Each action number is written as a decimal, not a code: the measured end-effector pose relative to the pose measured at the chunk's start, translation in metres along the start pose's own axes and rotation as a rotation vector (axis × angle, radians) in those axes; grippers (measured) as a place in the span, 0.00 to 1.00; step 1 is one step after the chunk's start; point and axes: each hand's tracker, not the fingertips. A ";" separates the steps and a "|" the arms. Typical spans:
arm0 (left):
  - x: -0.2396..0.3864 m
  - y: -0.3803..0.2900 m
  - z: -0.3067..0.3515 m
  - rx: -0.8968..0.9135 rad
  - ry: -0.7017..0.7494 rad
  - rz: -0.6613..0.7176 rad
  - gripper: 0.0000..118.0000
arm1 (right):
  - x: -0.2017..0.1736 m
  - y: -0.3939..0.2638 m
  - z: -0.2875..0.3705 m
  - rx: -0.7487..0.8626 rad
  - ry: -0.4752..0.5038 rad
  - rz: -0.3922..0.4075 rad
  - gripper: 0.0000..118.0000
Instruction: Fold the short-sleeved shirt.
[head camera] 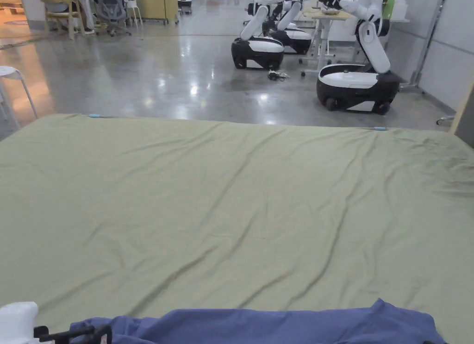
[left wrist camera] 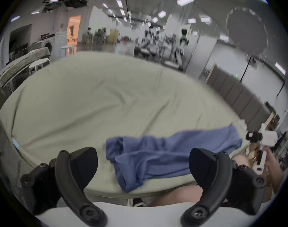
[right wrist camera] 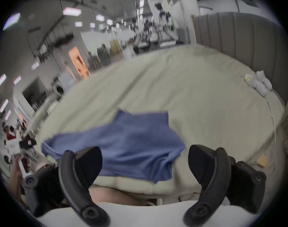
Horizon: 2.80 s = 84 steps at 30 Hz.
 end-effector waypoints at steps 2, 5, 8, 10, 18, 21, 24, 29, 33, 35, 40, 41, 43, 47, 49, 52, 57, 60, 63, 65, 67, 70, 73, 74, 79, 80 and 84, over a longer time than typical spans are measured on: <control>0.006 0.017 0.034 0.062 0.007 -0.029 0.97 | -0.018 0.013 0.039 0.117 0.030 0.019 0.99; 0.029 0.020 0.084 0.160 0.058 -0.147 0.80 | -0.049 0.024 0.089 0.399 0.017 0.166 0.98; 0.033 0.010 0.090 0.284 0.094 -0.232 0.23 | -0.079 0.026 0.107 0.526 -0.019 0.324 0.87; 0.032 0.005 0.085 0.258 0.096 -0.229 0.00 | -0.096 0.018 0.107 0.546 -0.086 0.394 0.17; -0.059 -0.008 -0.013 -0.144 -0.192 0.203 0.01 | -0.110 0.011 0.100 0.480 0.055 0.349 0.00; -0.087 -0.011 -0.031 -0.180 -0.304 0.358 0.81 | -0.113 0.013 0.101 0.462 0.056 0.361 0.00; -0.107 -0.017 -0.054 -0.310 -0.333 0.383 0.99 | -0.116 0.013 0.098 0.445 0.055 0.370 0.00; -0.106 -0.022 -0.073 -0.244 -0.429 0.430 1.00 | -0.125 0.015 0.086 0.425 0.066 0.352 0.00; -0.091 -0.021 -0.097 -0.284 -0.497 0.524 1.00 | -0.134 0.016 0.078 0.406 0.083 0.325 0.00; -0.083 -0.020 -0.113 -0.349 -0.551 0.538 1.00 | -0.138 0.017 0.075 0.402 0.087 0.325 0.00; -0.061 -0.013 -0.116 -0.382 -0.628 0.513 0.87 | -0.144 0.021 0.070 0.397 0.094 0.329 0.00; -0.057 -0.012 -0.112 -0.393 -0.577 0.512 0.53 | -0.143 0.022 0.068 0.395 0.095 0.330 0.00; -0.055 -0.009 -0.108 -0.366 -0.302 0.342 0.05 | -0.145 0.023 0.065 0.382 0.092 0.336 0.00; -0.069 -0.011 -0.104 -0.309 -0.401 0.480 0.05 | -0.143 0.022 0.065 0.377 0.114 0.330 0.00; -0.072 0.001 -0.089 -0.246 -0.417 0.439 0.05 | -0.143 0.022 0.065 0.376 0.111 0.337 0.00; -0.078 0.033 -0.060 -0.207 -0.314 0.304 0.05 | -0.141 0.022 0.065 0.370 0.122 0.331 0.00; -0.105 0.055 -0.031 -0.201 -0.055 0.272 0.05 | -0.133 0.015 0.066 0.371 0.139 0.313 0.00; -0.081 0.053 -0.027 -0.256 -0.096 0.178 0.05 | -0.131 0.011 0.061 0.355 0.144 0.285 0.00; -0.045 0.065 -0.019 -0.192 -0.191 0.151 0.05 | -0.131 0.010 0.062 0.352 0.157 0.275 0.00; -0.014 0.073 -0.020 -0.181 -0.217 0.133 0.05 | -0.133 0.010 0.064 0.358 0.164 0.283 0.00; 0.017 0.079 -0.031 -0.237 -0.226 0.076 0.05 | -0.133 0.011 0.067 0.364 0.172 0.287 0.00; 0.051 0.072 -0.056 -0.289 -0.234 0.036 0.05 | -0.133 0.012 0.076 0.383 0.188 0.276 0.00; 0.066 0.062 -0.092 -0.361 -0.225 0.019 0.05 | -0.132 0.010 0.084 0.396 0.196 0.267 0.00; 0.073 0.059 -0.100 -0.380 -0.223 0.018 0.05 | -0.131 0.009 0.086 0.398 0.197 0.265 0.00; 0.115 0.029 -0.154 -0.572 -0.210 -0.058 0.05 | -0.130 0.004 0.099 0.412 0.181 0.261 0.00; 0.110 0.028 -0.164 -0.561 -0.107 -0.142 0.06 | -0.129 0.004 0.101 0.411 0.179 0.256 0.00; 0.101 0.010 -0.182 -0.558 -0.178 -0.020 0.34 | -0.120 0.003 0.108 0.417 0.168 0.214 0.00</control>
